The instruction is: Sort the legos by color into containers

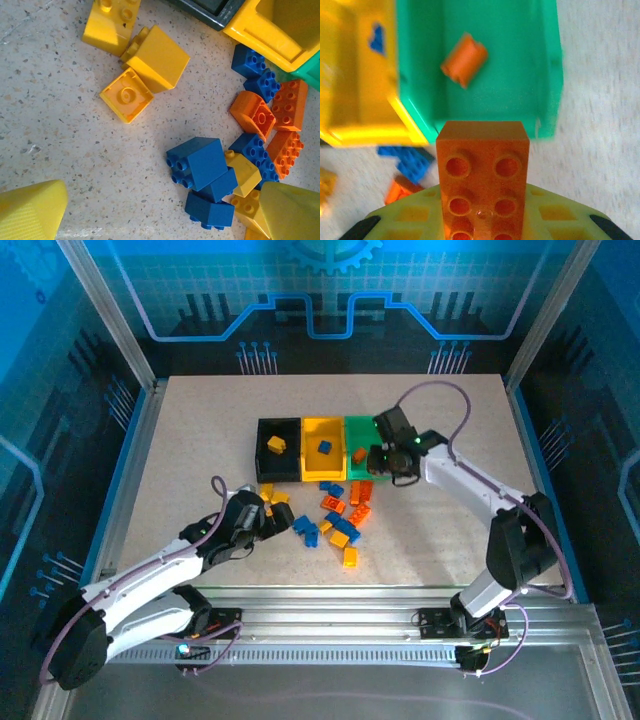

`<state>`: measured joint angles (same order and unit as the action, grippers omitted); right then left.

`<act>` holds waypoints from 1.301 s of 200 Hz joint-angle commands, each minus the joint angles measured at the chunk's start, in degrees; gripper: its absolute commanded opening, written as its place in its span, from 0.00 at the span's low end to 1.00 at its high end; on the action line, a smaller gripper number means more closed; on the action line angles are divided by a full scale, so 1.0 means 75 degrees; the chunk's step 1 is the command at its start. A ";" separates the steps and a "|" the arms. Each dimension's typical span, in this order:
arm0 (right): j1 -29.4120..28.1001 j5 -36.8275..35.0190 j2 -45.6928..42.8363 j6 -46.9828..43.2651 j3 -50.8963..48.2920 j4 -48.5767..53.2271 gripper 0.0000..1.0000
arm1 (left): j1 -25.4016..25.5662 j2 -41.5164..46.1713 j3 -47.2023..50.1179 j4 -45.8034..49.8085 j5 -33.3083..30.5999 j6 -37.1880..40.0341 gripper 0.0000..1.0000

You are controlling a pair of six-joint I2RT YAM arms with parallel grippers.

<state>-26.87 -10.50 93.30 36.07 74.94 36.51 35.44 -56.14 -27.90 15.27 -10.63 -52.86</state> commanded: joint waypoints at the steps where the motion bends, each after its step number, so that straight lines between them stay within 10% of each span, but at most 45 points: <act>1: 0.0257 -0.0431 0.1105 -0.0329 0.0952 0.0293 0.31 | 0.0051 0.0196 0.0087 0.0126 0.0117 -0.0204 0.99; 48: 0.0460 -0.0668 0.3270 -0.0492 0.3378 0.0919 0.38 | 0.0044 0.0285 0.0197 0.0224 0.0249 -0.0245 0.99; 100: 0.0506 -0.0401 0.3224 -0.0462 0.3769 0.0899 0.67 | 0.0044 0.0339 0.0262 0.0258 0.0328 -0.0271 0.99; 198: -0.1302 0.0619 -0.0950 0.0734 -0.1923 0.0122 0.82 | 0.0009 0.0998 0.0260 0.0761 -0.0070 -0.0301 0.99; 260: -0.3029 0.0523 -0.1414 0.1301 -0.3479 -0.0028 0.82 | -0.0022 0.1362 0.0675 0.0796 -0.0151 -0.0470 0.99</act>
<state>-46.74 -6.13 83.31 42.70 51.35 37.67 35.42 -47.00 -24.53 19.42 -10.66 -55.07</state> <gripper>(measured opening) 0.822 0.989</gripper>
